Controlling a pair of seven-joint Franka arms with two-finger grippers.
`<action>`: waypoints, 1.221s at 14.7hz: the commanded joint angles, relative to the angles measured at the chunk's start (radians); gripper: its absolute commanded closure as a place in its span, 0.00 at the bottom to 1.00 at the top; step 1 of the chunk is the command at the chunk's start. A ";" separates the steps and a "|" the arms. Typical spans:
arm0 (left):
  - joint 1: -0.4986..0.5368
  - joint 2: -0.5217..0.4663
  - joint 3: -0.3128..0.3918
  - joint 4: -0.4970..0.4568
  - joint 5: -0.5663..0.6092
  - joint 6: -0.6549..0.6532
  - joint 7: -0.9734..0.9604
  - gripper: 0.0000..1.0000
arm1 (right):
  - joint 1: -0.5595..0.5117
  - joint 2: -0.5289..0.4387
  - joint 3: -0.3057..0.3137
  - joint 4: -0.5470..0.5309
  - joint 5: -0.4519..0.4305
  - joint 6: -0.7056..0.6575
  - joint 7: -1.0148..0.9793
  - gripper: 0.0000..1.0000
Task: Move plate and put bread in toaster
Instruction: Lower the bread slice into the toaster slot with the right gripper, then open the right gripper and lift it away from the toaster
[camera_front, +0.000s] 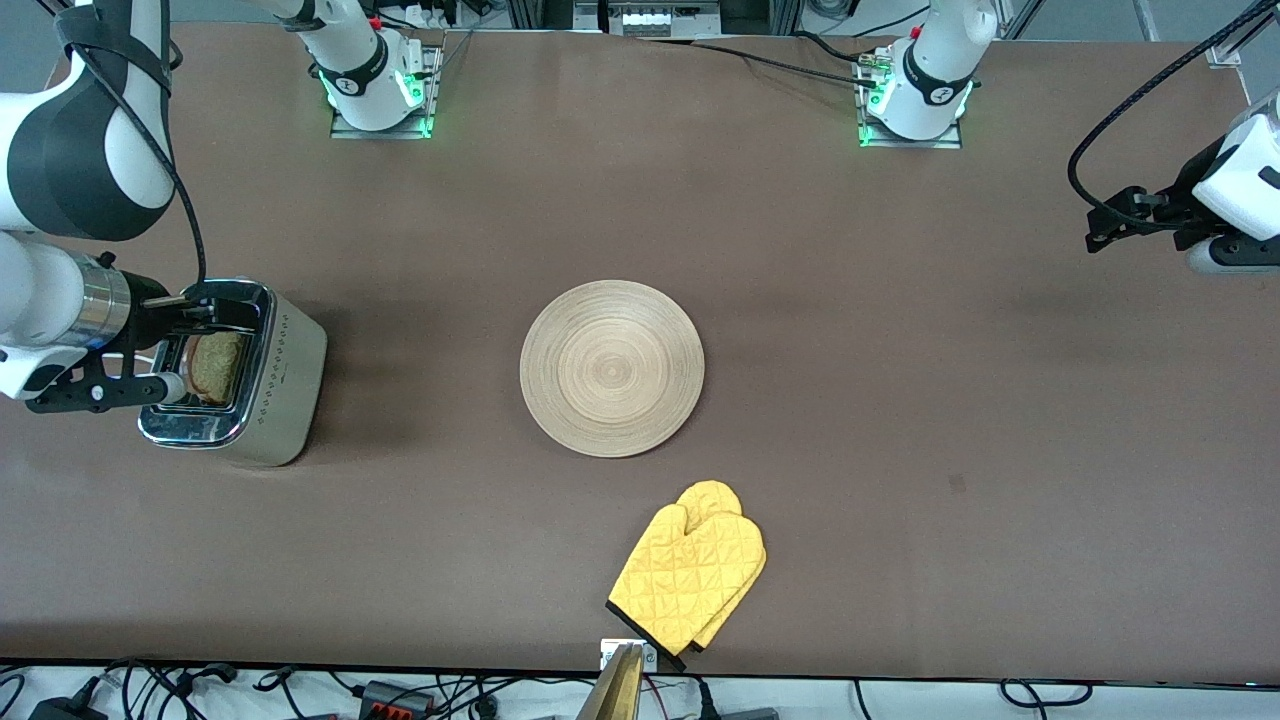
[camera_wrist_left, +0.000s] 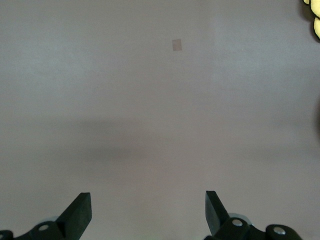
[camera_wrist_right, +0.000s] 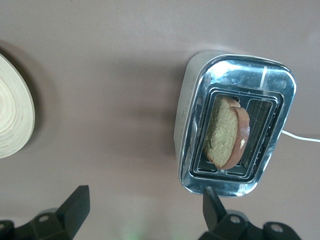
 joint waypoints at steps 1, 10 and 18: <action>0.003 0.004 0.001 0.014 -0.017 -0.013 0.011 0.00 | -0.008 -0.007 0.002 0.002 0.011 -0.030 -0.009 0.00; 0.004 0.004 0.001 0.014 -0.017 -0.013 0.011 0.00 | 0.012 -0.071 -0.006 -0.041 0.001 -0.036 0.035 0.00; 0.004 0.004 0.001 0.014 -0.015 -0.014 0.011 0.00 | -0.416 -0.161 0.578 -0.063 -0.192 -0.019 0.069 0.00</action>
